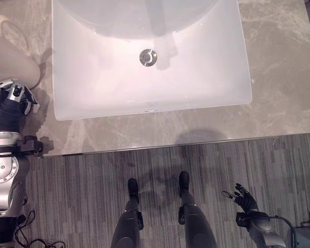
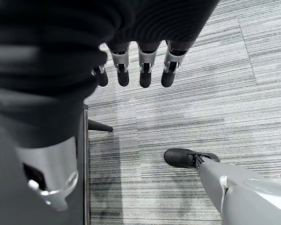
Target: Put brush and paste in cup on sink, flatten towel.
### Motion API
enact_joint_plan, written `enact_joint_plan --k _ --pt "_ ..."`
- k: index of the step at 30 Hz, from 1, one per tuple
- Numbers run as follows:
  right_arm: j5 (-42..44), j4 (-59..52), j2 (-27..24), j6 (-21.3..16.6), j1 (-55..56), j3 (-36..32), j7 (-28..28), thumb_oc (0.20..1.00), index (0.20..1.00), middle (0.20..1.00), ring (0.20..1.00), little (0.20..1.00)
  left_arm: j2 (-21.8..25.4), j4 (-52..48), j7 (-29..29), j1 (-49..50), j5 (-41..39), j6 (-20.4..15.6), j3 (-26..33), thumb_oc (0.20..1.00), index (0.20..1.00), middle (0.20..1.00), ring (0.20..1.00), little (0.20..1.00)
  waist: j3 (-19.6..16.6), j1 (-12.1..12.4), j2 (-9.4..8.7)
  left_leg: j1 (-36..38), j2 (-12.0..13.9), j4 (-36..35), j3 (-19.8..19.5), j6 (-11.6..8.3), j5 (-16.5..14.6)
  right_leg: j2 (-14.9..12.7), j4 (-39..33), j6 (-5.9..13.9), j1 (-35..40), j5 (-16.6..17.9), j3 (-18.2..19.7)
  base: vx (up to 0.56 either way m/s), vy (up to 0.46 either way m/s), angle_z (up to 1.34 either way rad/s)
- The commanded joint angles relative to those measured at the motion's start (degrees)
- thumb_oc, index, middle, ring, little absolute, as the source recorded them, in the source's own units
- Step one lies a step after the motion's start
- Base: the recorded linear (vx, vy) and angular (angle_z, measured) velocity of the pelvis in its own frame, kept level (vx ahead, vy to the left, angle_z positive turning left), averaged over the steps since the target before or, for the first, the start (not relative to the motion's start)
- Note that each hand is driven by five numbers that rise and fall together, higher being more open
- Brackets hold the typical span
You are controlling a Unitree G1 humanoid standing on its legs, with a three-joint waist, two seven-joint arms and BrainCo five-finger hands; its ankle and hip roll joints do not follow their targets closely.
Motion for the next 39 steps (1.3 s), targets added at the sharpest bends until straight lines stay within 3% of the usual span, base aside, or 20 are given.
enact_joint_plan --k 1,22,30,39 --pt "-0.3 0.3 -1.0 -1.7 0.2 0.9 -0.6 1.0 1.0 1.0 1.0 1.0 2.2 6.4 1.3 -0.4 1.0 -0.1 -0.2 0.2 0.2 0.2 0.2 0.2 -1.3 -0.8 -1.46 -1.7 1.4 0.2 -1.5 -2.1 2.4 -2.6 0.0 3.75 -0.5 0.2 2.2 0.0 0.0 0.0" --pt "-1.1 1.8 -1.5 -1.6 -0.9 0.9 -0.6 1.0 1.0 1.0 1.0 1.0 2.7 6.6 1.9 2.9 0.1 -1.1 4.0 0.2 0.2 0.2 0.2 0.2 -1.2 0.1 -1.3 -2.7 0.9 0.2 -2.2 -1.9 2.2 -2.8 0.0 3.76 -0.9 -0.1 1.9 0.0 0.0 0.0" --pt "-1.3 2.6 -1.7 -1.6 -1.7 1.3 -0.8 1.0 1.0 1.0 1.0 1.0 3.7 8.1 2.7 -0.4 0.4 -1.3 2.5 0.2 0.2 0.2 0.2 0.2 -1.2 0.0 -1.45 -3.2 0.8 0.2 -2.4 -1.9 2.1 -3.0 0.0 3.86 -1.3 -0.1 1.9 0.0 0.0 0.0" --pt "-1.3 2.7 -1.7 -1.5 -1.9 2.4 -1.0 1.0 1.0 1.0 1.0 1.0 8.3 13.7 4.0 -8.6 1.7 -1.0 -1.7 0.2 0.2 0.2 0.2 0.2 -0.9 -1.0 -1.78 -3.9 1.0 0.2 -2.2 -2.11 2.3 -2.8 0.0 4.06 -2.2 0.1 2.4 0.0 0.0 0.0"
